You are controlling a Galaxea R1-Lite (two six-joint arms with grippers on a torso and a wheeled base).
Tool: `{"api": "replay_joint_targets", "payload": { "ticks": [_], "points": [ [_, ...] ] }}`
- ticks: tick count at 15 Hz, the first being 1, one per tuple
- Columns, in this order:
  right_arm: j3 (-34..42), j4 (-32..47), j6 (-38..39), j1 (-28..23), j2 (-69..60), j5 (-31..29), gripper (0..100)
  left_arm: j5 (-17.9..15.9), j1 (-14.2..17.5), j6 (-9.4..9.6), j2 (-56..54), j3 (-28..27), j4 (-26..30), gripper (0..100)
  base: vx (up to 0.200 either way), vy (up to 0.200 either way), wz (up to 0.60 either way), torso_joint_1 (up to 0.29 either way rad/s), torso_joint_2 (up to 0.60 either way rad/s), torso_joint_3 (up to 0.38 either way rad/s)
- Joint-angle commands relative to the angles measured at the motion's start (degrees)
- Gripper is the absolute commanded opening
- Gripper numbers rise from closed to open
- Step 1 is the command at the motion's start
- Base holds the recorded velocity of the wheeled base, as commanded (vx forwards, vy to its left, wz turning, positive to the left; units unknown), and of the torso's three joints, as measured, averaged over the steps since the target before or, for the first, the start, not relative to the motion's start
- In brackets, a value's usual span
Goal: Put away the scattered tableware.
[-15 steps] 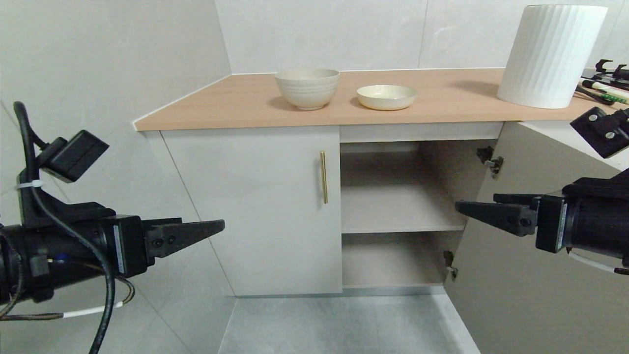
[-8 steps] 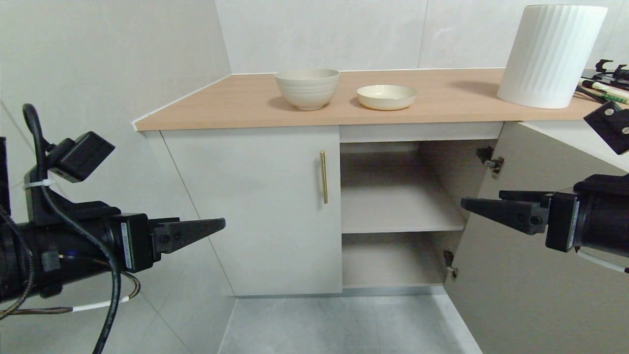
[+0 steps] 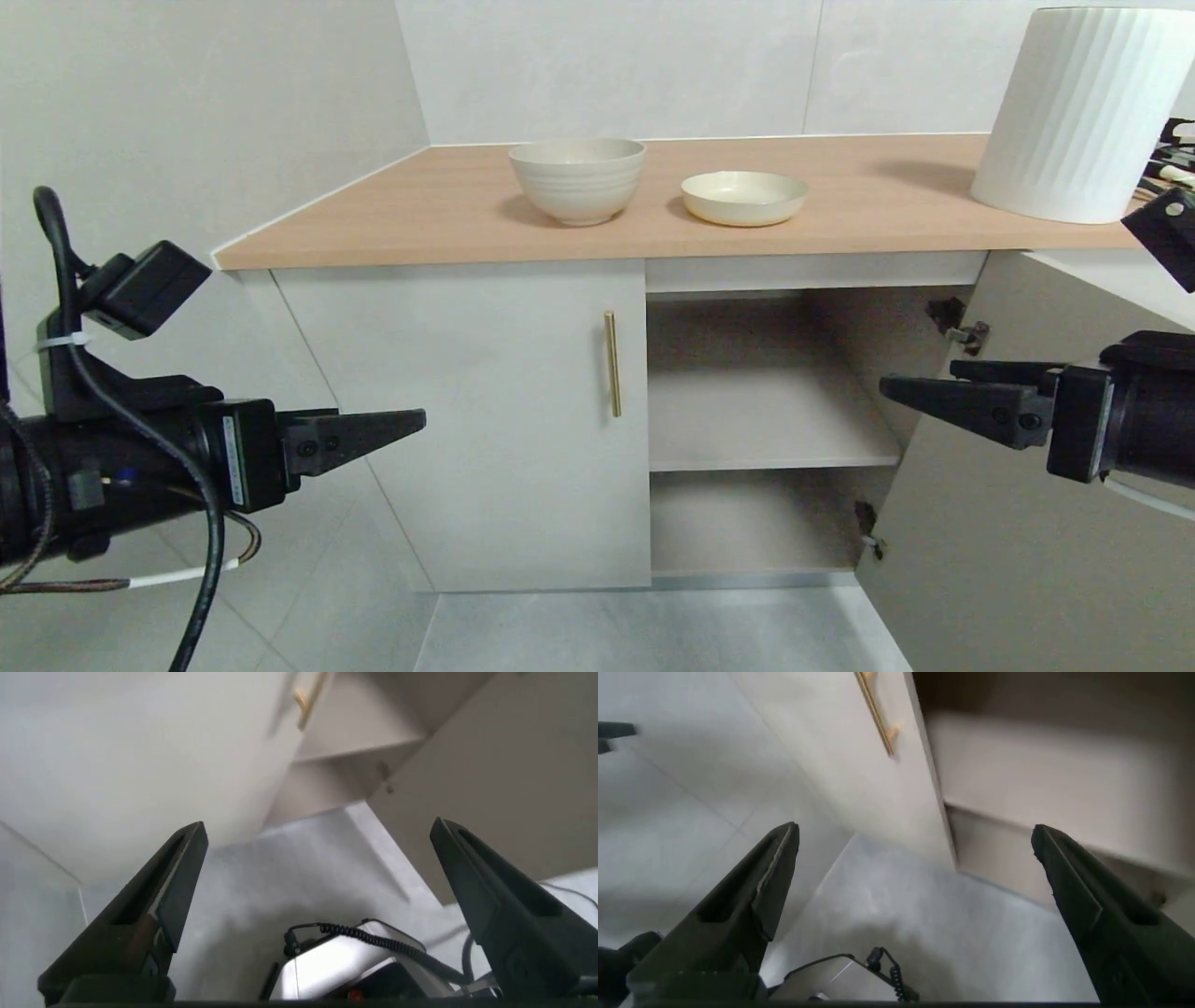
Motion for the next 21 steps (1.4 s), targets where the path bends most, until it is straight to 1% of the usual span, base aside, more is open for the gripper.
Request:
{"api": "replay_joint_targets", "payload": {
  "ticks": [1, 4, 7, 17, 21],
  "points": [
    [0.0, 0.0, 0.0, 0.1, -0.2, 0.0, 100, 0.0, 0.0, -0.01, 0.4, -0.1, 0.0, 100, 0.200, 0.000, 0.00, -0.002, 0.00, 0.002],
    [1.3, -0.1, -0.3, 0.1, -1.5, 0.3, 100, -0.1, 0.0, -0.19, 0.3, 0.1, -0.2, 100, 0.200, 0.000, 0.00, -0.001, 0.00, -0.001],
    [2.5, -0.6, -1.3, 0.0, -2.3, 0.3, 100, -0.1, 0.0, -0.36, 0.0, 0.0, -0.3, 100, 0.000, 0.000, 0.00, 0.000, 0.00, 0.000],
    [2.9, -0.6, -3.0, 0.0, -2.5, 0.3, 100, -0.1, 0.0, -0.36, -0.3, 0.0, -0.3, 100, 0.000, 0.000, 0.00, 0.000, 0.00, 0.000],
    [2.9, -0.6, -3.1, 0.0, -2.5, 0.3, 100, -0.1, 0.0, -0.36, -0.2, 0.0, -0.3, 100, 0.000, 0.000, 0.00, 0.072, -0.22, -0.251]
  ]
}}
